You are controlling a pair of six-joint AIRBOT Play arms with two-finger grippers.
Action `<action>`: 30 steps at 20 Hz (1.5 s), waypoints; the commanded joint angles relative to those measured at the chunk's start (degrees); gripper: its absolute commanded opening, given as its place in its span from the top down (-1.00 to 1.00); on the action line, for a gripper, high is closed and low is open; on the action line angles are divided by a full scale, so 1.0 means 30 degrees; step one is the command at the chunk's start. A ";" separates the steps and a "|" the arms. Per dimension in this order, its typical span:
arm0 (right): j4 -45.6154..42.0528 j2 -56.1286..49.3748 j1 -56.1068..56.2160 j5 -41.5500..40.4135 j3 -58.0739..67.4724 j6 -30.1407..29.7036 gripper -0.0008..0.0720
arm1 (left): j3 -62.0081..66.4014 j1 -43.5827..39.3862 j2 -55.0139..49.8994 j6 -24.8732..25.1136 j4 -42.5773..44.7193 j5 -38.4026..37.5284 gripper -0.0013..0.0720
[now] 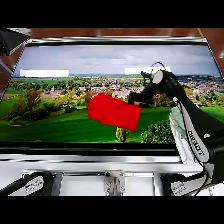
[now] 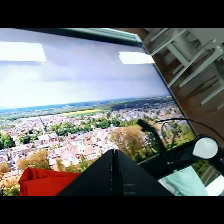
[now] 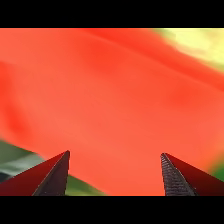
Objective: Fold the shirts.
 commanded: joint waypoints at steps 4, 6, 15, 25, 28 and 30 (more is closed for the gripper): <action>0.2623 0.0284 -0.2229 -0.1231 -0.5209 -0.3453 -0.89 | 0.0007 0.0015 0.0066 -0.0306 0.1348 -0.0342 0.83; 0.4182 0.0240 -0.1996 -0.3555 -0.6047 -0.3905 -0.89 | 0.0007 -0.0022 0.0066 -0.0568 0.1341 -0.0357 0.83; 0.9777 -0.0510 -0.2922 -0.3249 -0.4561 -0.7876 0.77 | 0.0007 -0.0058 0.0000 -0.1209 0.1341 -0.0291 0.83; 0.8058 0.7665 -1.2444 0.1450 0.0663 -0.2361 0.81 | 0.0007 -0.0058 0.0000 -0.0889 0.1770 -0.0743 0.83; 0.6011 0.8808 -1.5533 0.3300 0.0663 -0.1749 0.81 | 0.0007 -0.0058 0.0007 -0.0685 0.1763 -0.1668 0.83; 0.3701 0.8867 -1.7129 0.4787 0.0663 -0.1749 0.81 | 0.0007 -0.0058 0.0058 -0.0619 0.1763 -0.2273 0.83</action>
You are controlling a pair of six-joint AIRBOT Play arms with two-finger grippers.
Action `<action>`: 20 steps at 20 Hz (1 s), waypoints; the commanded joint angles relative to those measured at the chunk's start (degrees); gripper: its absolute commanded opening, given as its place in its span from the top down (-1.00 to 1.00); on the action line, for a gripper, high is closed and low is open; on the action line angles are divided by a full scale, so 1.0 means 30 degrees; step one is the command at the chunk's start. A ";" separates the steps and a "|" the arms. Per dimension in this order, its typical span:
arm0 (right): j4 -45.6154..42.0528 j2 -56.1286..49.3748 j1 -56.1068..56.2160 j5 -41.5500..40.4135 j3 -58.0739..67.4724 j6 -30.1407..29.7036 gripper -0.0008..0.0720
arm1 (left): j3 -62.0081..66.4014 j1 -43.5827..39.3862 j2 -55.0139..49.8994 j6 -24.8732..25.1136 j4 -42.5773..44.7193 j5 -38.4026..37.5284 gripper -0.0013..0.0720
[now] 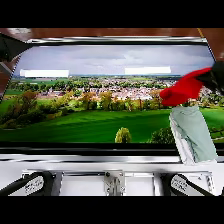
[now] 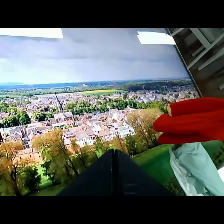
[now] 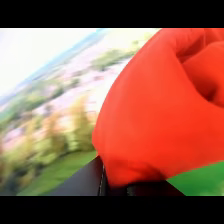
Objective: Fold the shirts.
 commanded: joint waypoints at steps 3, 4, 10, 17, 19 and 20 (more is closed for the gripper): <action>-0.6674 0.0780 -0.3927 0.3446 0.0153 0.0619 0.81 | 0.0007 -0.0080 0.0131 0.0335 0.0044 -0.1603 0.83; -0.7868 0.0780 -0.4124 0.4014 0.0146 0.0619 0.81 | 0.0007 -0.0153 0.0131 0.0335 0.0044 -0.1770 0.83; -1.3559 0.0816 -0.4248 0.6506 -0.3024 0.0539 0.81 | 0.0007 -0.0903 0.0131 0.0342 0.0044 -0.1814 0.83; -1.5307 0.2455 -0.4248 0.2448 -1.1657 0.4459 -0.22 | 0.0000 -0.2288 -0.0080 0.0852 0.0058 -0.1435 0.83; -1.5533 0.2521 -0.4240 0.2565 -1.1759 0.4175 -0.75 | 0.0007 -0.2477 -0.0211 0.0911 0.0058 -0.0933 0.83; -1.5591 0.2761 -0.4240 0.2885 -1.1460 0.3752 -0.75 | 0.0007 -0.2477 -0.0270 0.0911 0.0058 -0.0816 0.83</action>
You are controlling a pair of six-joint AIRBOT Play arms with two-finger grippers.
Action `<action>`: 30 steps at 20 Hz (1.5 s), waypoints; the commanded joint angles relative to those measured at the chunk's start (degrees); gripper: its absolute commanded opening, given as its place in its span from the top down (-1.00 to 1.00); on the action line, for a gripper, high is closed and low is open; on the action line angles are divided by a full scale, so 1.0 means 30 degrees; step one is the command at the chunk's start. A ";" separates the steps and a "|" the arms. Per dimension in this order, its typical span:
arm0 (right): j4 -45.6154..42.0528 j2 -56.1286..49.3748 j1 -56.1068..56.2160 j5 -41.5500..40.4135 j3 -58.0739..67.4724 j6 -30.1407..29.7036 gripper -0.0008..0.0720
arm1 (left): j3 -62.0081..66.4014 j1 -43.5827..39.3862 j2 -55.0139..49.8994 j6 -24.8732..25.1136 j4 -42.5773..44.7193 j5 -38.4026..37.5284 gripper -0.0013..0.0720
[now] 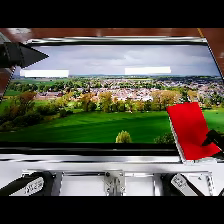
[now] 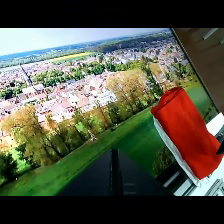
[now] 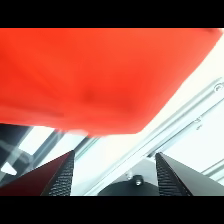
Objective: Fold the shirts.
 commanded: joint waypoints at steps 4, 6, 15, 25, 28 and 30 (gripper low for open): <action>0.1319 0.2208 0.0073 -0.0277 0.2222 -0.1719 -0.75 | 0.0007 -0.0525 -0.0488 0.0189 0.1035 0.1384 0.83; 0.5224 0.3198 0.0073 -0.1610 0.4102 -0.3315 -0.74 | 0.0007 -0.1625 -0.0794 -0.0415 0.3993 0.2433 0.83; 0.7191 0.3723 0.4736 0.0503 0.5472 -0.5268 -0.78 | -0.0058 -0.9063 -0.3730 -0.6113 1.7340 0.0015 -0.34; 0.5588 0.2302 1.1264 -0.1297 0.5479 -0.2098 -0.78 | -0.1246 -0.9428 -0.4116 -0.7541 1.7187 -0.0211 -0.34; 0.5836 0.2302 1.1256 -0.1290 0.5479 -0.2091 -0.78 | -0.1268 -0.9442 -0.4182 -0.7541 1.7187 0.0204 -0.34; 0.5836 0.2302 1.1256 -0.1290 0.5479 -0.2091 -0.78 | -0.1275 -0.9442 -0.4240 -0.7541 1.7194 0.0197 -0.34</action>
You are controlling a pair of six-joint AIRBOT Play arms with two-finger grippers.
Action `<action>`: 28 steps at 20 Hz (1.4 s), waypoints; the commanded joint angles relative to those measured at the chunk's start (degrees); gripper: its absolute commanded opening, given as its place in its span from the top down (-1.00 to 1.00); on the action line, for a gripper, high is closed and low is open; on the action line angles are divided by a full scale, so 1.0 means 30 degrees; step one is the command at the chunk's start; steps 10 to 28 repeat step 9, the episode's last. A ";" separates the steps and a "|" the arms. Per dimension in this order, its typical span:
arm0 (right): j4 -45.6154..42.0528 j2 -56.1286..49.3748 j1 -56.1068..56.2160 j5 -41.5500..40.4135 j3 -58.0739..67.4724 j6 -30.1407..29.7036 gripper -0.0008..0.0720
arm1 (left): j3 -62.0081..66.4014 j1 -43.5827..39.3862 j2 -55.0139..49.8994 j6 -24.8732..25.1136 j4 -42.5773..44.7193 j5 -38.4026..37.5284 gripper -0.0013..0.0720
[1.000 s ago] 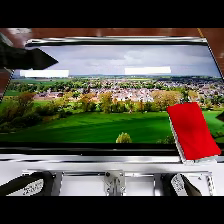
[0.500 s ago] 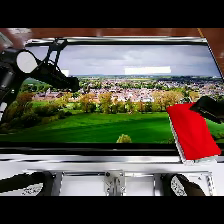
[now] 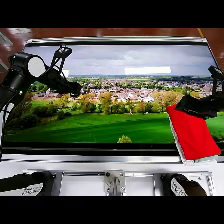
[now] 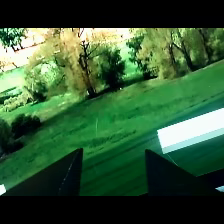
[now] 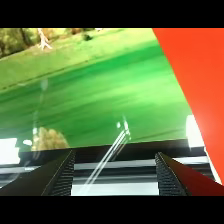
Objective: Fold the shirts.
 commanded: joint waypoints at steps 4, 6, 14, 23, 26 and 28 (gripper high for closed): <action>0.0044 -0.0036 0.0197 -0.0007 0.0022 0.0073 -0.78 | -0.0029 -0.0022 -0.0284 -0.0051 0.0066 0.0211 -0.34; 0.0044 -0.0036 0.0197 -0.0007 0.0022 0.0073 -0.78 | -0.0029 0.0000 -0.0342 -0.0051 0.0073 0.0204 -0.34; 0.0044 -0.0036 0.0197 -0.0007 0.0022 0.0073 -0.78 | -0.0029 0.0000 -0.0350 -0.0051 0.0066 0.0204 -0.34; 0.0044 -0.0036 0.0197 -0.0007 0.0022 0.0073 -0.78 | -0.0029 0.0000 -0.0350 -0.0051 0.0066 0.0204 -0.34; 0.0044 -0.0036 0.0197 -0.0007 0.0022 0.0073 -0.78 | -0.0029 0.0000 -0.0350 -0.0051 0.0066 0.0204 -0.34; 0.0044 -0.0036 0.0197 -0.0007 0.0022 0.0073 -0.78 | -0.0029 0.0000 -0.0350 -0.0051 0.0066 0.0204 -0.34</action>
